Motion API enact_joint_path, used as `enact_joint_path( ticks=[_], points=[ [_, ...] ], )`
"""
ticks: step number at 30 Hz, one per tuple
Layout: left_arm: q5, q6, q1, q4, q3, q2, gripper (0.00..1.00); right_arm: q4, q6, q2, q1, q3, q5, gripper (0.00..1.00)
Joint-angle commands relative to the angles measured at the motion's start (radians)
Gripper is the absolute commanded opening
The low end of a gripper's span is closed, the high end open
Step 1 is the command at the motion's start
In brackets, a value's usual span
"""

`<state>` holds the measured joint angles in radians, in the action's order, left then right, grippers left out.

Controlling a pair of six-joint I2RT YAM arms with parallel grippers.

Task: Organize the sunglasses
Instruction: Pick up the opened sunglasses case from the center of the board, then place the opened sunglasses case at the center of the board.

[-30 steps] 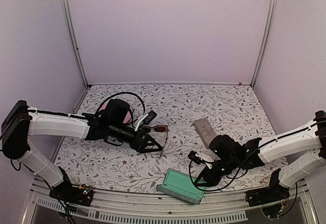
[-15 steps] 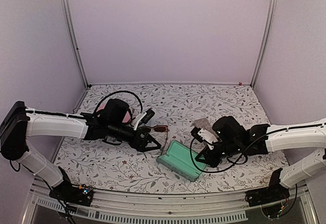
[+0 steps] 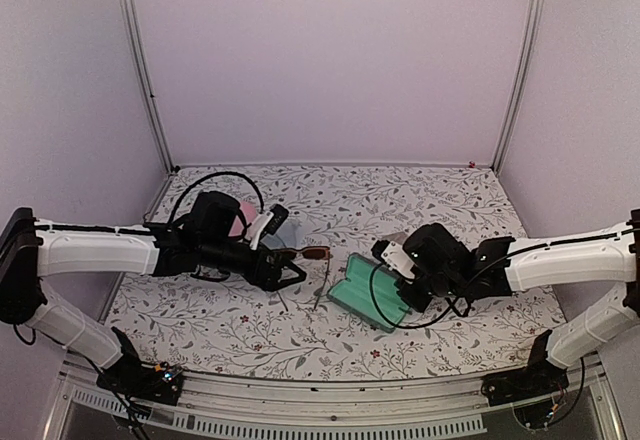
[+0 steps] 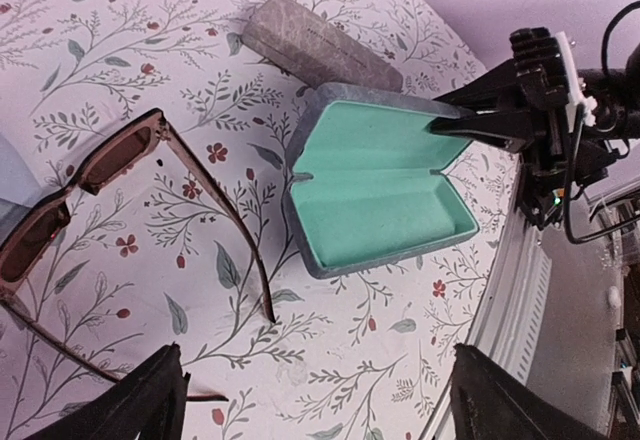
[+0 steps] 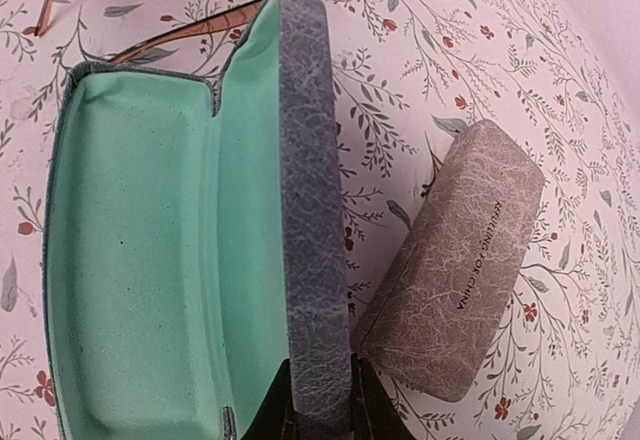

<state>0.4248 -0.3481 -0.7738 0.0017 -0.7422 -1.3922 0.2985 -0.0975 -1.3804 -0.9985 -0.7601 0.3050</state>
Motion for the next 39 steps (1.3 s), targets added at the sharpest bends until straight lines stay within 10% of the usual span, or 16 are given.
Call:
enact_joint_path(
  ticks=[1,20,39],
  points=[
    [-0.024,0.005,0.027,0.013,0.018,0.014,0.92,-0.062,-0.085,-0.013,-0.006,-0.029,0.097,0.09],
    [-0.013,-0.013,0.045,0.041,0.038,0.019,0.92,-0.182,-0.264,-0.112,0.004,0.024,0.325,0.06],
    [-0.009,-0.019,0.051,0.061,0.069,0.029,0.92,-0.36,-0.447,-0.078,0.105,0.101,0.239,0.1]
  ],
)
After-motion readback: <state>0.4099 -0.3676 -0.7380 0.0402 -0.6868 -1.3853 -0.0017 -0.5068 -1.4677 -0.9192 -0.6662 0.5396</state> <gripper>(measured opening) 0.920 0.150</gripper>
